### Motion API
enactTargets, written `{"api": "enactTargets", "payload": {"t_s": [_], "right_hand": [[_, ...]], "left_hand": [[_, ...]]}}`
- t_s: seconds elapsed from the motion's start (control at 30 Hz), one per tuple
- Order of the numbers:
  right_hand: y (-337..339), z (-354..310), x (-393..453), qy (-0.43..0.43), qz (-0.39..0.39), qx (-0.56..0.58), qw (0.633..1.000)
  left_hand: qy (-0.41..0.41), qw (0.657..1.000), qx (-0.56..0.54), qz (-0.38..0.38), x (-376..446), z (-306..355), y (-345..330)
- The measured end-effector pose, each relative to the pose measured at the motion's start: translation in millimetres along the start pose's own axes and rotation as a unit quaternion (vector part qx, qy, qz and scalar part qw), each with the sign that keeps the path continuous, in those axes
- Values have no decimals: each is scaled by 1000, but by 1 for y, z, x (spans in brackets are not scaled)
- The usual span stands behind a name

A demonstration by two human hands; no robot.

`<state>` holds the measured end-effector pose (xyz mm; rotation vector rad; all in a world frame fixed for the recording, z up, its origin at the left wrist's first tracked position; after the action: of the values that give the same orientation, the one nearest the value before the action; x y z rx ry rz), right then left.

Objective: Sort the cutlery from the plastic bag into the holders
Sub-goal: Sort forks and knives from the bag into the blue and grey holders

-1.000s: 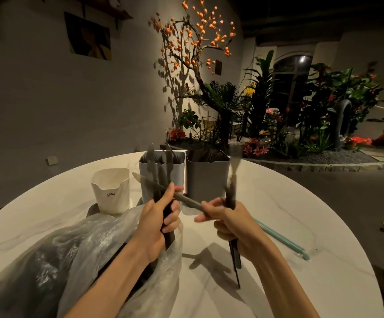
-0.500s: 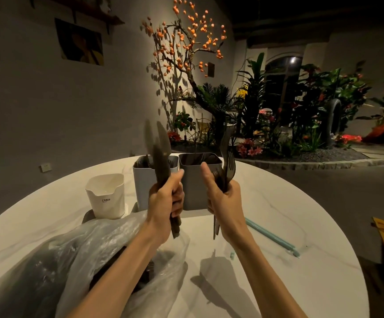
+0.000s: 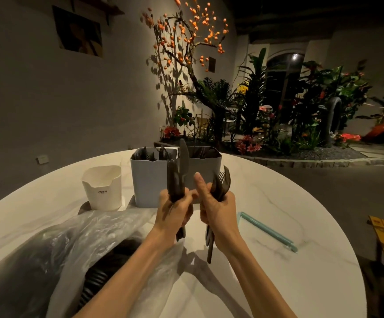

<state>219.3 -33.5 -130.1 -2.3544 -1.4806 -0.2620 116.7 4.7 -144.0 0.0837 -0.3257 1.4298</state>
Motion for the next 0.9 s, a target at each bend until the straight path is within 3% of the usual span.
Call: {"api": "enactTargets", "payload": {"t_s": [0.07,0.17,0.23,0.63,0.7,0.8,0.9], "right_hand": [[2,0,-1,12,-15,-23,1000],[3,7,-5,-57,-34,-58,996],[3,6,-4,-97,-22,-27,995],[8,-1,3,-20,18,38,999],[8,5,1,-12,-2,0,1000],[6,15,-3,-64,-15,-38,997],[6,19,1,-98,7,-44,994]], "left_hand": [[-3,1000,20,2,-2,-3,1],[45,999,13,17,-1,-10,6],[27,1000,10,4,1,-7,7],[-37,999,11,9,1,2,2],[-5,999,40,15,-1,0,1],[119,992,48,10,-4,-6,4],[152,987,47,-21,0,-8,3]]}}
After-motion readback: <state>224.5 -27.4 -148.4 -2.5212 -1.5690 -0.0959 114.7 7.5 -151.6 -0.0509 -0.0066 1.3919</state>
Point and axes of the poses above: each hand's wrist, its own x-axis towards the middle knuckle, its own y-axis out of the back of the hand, z = x × y, the point moved 1 cm from there along x, towards the middle knuckle, and after that the axes turned 7 degrees about z, right-handed, at the moved point
